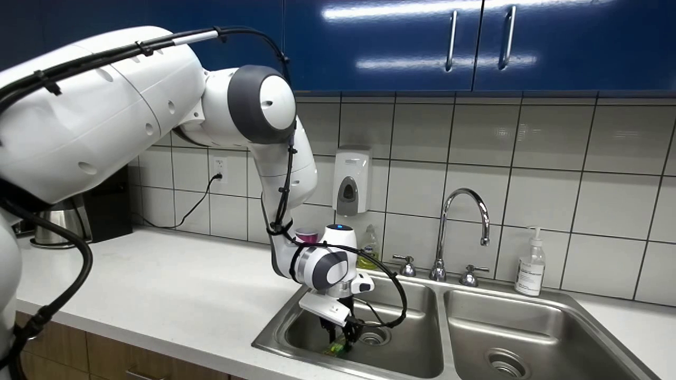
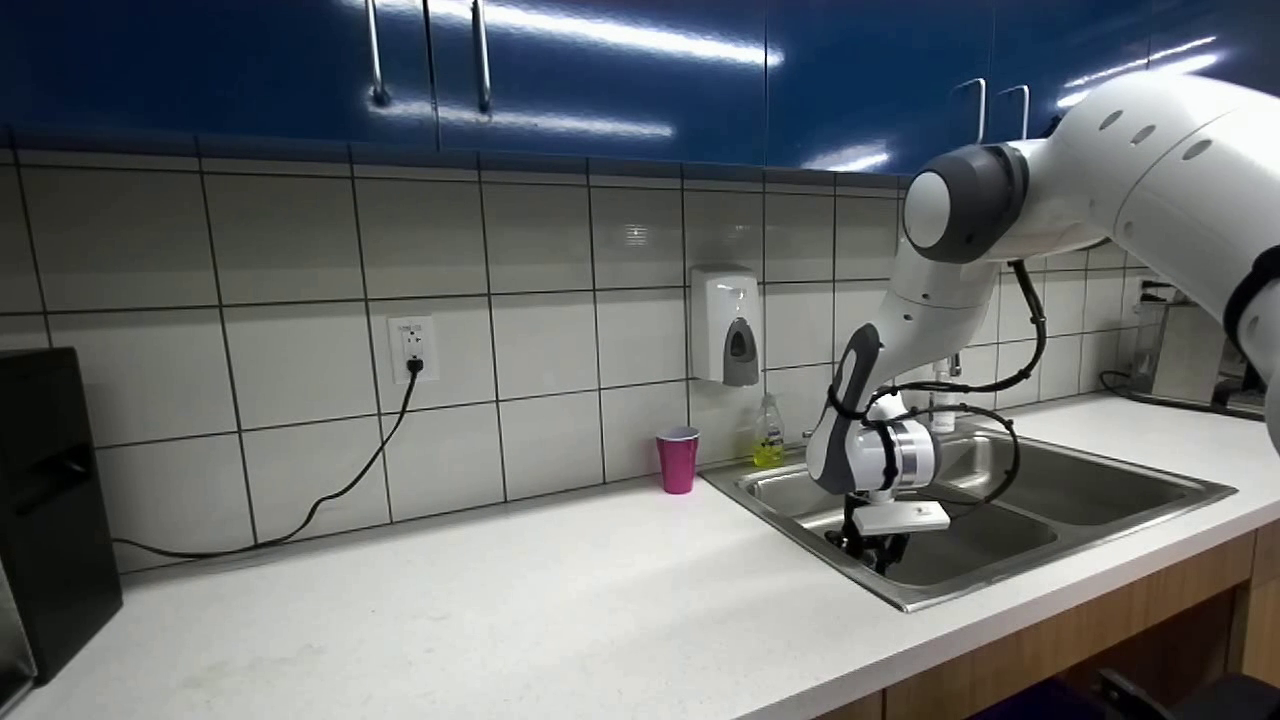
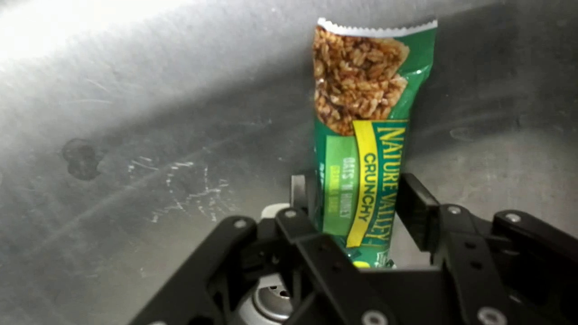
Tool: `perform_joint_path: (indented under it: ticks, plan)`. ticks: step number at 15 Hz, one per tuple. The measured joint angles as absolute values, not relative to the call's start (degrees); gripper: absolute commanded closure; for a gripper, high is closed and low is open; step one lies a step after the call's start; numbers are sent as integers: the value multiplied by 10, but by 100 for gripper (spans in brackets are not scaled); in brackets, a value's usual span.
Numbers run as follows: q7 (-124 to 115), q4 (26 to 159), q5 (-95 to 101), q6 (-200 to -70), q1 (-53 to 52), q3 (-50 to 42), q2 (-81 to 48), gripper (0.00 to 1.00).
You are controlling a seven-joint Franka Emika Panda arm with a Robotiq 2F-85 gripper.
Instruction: Put the green packet in the left sink
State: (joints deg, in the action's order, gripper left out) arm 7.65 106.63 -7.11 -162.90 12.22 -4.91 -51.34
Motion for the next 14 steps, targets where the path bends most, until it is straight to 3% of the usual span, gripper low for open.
perform_joint_path:
  ticks: [2,14]
  plan:
    - [76,1065,-71,-1629,121,-49,-513,0]
    - [66,1075,-71,-1629,115,-61,-478,0]
